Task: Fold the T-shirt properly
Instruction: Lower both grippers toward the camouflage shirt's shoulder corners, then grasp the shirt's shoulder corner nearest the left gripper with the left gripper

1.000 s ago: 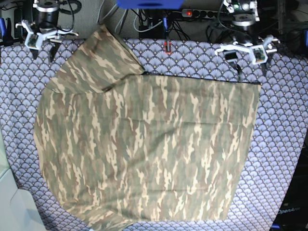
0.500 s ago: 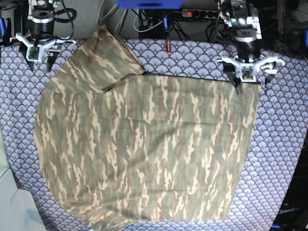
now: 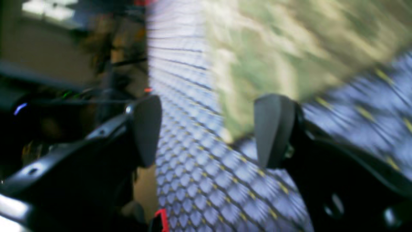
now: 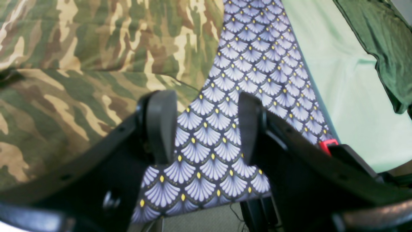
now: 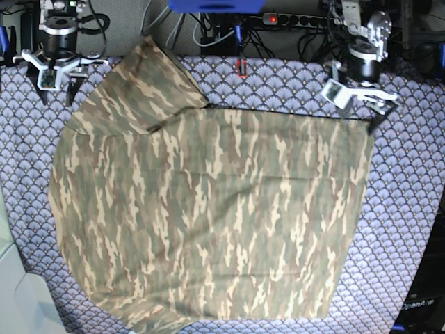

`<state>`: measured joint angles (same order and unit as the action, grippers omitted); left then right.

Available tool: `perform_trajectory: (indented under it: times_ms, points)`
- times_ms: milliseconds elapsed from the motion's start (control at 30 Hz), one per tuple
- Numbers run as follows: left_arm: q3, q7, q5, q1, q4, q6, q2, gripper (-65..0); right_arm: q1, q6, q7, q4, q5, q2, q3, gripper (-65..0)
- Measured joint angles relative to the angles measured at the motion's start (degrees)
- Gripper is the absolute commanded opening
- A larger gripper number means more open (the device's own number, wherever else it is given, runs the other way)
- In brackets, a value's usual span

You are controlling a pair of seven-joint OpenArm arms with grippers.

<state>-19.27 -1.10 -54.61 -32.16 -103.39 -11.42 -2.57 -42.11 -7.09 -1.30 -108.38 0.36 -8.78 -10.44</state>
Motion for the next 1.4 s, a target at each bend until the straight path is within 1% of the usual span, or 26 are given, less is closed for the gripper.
perform_trajectory:
  times_ms: [33,133,167,233,400,500,567,600,633,667,733,800,867,1000,1067,1167,1400]
  points:
    - [0.09,-0.61,-1.86,0.0,0.66,-0.63,0.2,-21.5,-0.02,0.0,-0.02,0.0,0.0,0.07,0.0,-36.7]
    - [0.52,-0.59,-8.57,0.63,4.52,-0.74,0.17,-21.5,-0.02,0.0,0.0,0.0,0.0,0.02,0.0,-36.7]
    - [0.81,-0.44,-10.69,0.76,6.36,-0.61,0.17,-21.5,0.0,0.02,-0.02,0.0,0.0,0.0,0.0,-36.7]
    - [1.03,-1.68,-12.9,1.01,8.26,0.17,0.33,-21.5,-0.02,0.02,-0.02,0.0,0.0,0.07,0.0,-36.7]
    - [0.26,-1.95,-12.9,2.6,9.11,-0.04,0.02,-21.5,-0.13,0.02,-0.07,0.04,0.0,0.04,0.0,-36.7]
    - [-2.8,-1.92,-12.87,2.64,9.14,-0.39,0.17,-21.5,-0.2,0.0,0.2,0.04,0.0,0.07,0.0,-36.7]
    - [-4.22,-1.03,-12.94,2.82,9.11,-0.72,-0.33,-21.5,-0.13,0.0,-0.17,0.07,0.0,0.09,0.0,-36.7]
    - [-5.22,-1.53,-13.05,2.89,9.11,-0.9,-0.33,-21.5,-0.11,0.0,-0.11,0.07,0.0,0.09,0.0,-36.7]
    - [-6.49,-3.32,-13.22,3.17,9.11,-0.92,-0.2,-21.5,-0.13,0.0,-0.04,0.07,0.0,0.09,0.0,-36.7]
    - [-8.24,-5.95,-13.05,3.5,9.11,-1.73,-0.04,-21.5,-0.13,0.0,-0.02,0.09,0.0,0.11,0.0,-36.7]
    - [-11.21,-8.24,-12.72,4.22,9.27,-1.62,0.17,-21.5,-0.13,0.02,-0.04,0.09,0.0,0.09,0.0,-36.7]
    - [-12.85,-8.17,-12.87,5.62,9.66,-1.81,0.24,-21.5,-0.13,0.02,-0.02,0.11,0.0,0.09,0.0,-36.7]
    - [-13.4,-8.15,-12.9,7.69,11.26,-1.42,0.85,-21.5,-0.2,0.0,-0.04,0.11,0.0,0.11,0.02,-36.7]
    - [-12.98,-9.01,-17.64,8.66,13.73,-1.88,1.2,-21.5,-0.15,0.02,0.0,0.09,0.0,0.22,0.11,-36.7]
    - [-13.25,-9.22,-18.51,9.64,15.19,-0.94,1.16,-21.5,-0.44,0.02,-0.02,0.09,0.0,0.22,0.11,-36.7]
    - [-13.25,-9.16,-20.52,11.98,16.79,-0.76,1.16,-21.5,-0.61,0.02,-0.2,0.09,0.0,0.24,0.04,-36.7]
    - [-13.27,-9.2,-20.92,14.16,18.56,-0.37,1.14,-21.5,-0.61,0.0,-0.2,0.09,0.0,0.28,0.04,-36.7]
